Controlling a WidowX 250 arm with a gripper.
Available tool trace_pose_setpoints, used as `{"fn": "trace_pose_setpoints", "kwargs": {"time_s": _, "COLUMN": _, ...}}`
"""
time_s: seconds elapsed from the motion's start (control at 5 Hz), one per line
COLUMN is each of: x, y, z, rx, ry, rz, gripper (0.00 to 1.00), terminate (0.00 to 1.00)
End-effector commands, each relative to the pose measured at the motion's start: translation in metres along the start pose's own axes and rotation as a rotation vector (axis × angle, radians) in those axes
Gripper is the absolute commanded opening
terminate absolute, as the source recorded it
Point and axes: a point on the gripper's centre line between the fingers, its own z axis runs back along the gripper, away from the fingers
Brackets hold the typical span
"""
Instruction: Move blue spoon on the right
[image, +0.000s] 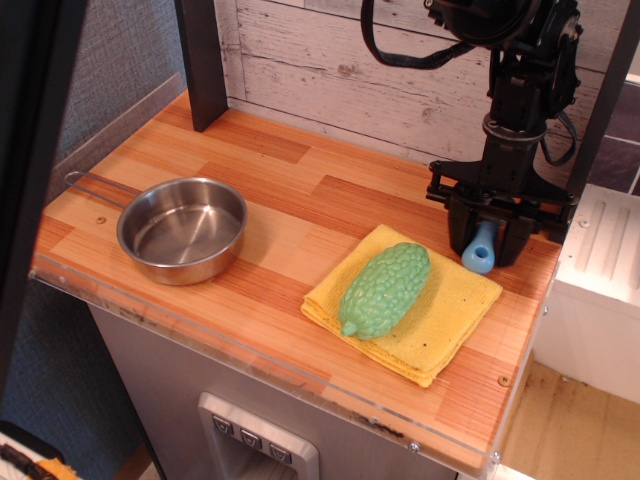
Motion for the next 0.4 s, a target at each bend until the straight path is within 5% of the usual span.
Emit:
{"fn": "trace_pose_setpoints", "kwargs": {"time_s": 0.0, "x": -0.003, "y": 0.002, "z": 0.078, "rx": -0.046, "ry": -0.146, "rz": -0.108, "gripper": 1.0, "terminate": 0.0}}
{"fn": "trace_pose_setpoints", "kwargs": {"time_s": 0.2, "x": -0.026, "y": 0.009, "z": 0.121, "rx": -0.046, "ry": -0.213, "rz": -0.056, "gripper": 1.0, "terminate": 0.0}}
